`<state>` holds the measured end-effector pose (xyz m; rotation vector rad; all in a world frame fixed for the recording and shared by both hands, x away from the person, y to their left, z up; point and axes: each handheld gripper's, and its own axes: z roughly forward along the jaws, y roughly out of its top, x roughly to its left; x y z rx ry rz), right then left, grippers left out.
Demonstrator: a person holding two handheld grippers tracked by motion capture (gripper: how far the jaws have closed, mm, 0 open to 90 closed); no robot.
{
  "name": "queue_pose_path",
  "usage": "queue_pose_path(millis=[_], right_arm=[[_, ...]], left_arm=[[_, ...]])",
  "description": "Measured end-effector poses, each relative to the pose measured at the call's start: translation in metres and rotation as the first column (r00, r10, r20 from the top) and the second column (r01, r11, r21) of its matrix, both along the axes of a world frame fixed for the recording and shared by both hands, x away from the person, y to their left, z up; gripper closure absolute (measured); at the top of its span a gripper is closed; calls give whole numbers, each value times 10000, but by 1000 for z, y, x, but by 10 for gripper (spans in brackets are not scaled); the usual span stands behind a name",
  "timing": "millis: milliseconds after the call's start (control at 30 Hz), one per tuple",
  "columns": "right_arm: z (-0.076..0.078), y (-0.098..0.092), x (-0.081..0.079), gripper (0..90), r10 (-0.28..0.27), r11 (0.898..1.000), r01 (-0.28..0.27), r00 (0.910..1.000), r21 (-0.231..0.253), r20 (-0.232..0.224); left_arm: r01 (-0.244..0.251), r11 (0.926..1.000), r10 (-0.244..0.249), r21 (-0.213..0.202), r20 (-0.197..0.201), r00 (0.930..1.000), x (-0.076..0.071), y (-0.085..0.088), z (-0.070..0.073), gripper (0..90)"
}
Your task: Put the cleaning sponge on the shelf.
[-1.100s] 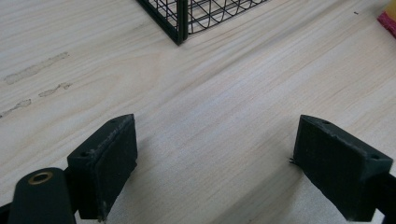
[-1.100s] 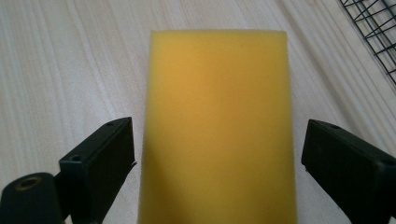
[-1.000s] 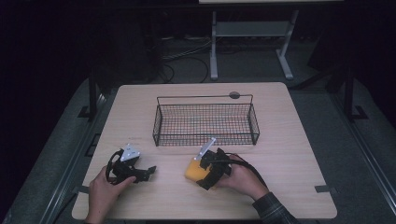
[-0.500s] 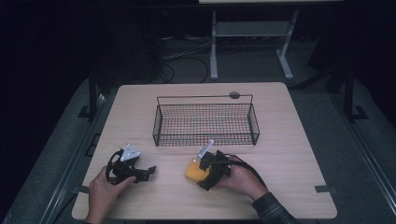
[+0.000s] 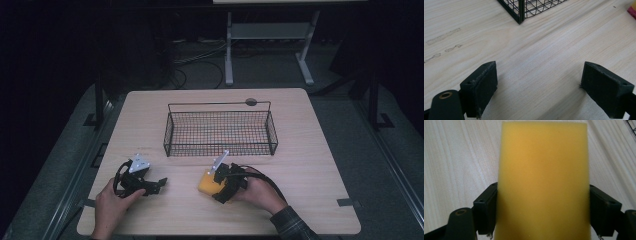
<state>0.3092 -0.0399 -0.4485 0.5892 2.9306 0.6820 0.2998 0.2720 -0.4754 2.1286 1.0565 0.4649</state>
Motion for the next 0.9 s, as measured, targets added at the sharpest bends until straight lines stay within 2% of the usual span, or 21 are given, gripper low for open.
queue_pose_path(millis=[900], right_arm=[[19, -16, 0, 229, -186, 9991, 186, 9998, 394, 6]], left_arm=[[-2, 10000, 2, 0, -7, 10000, 0, 0, 0, 128]])
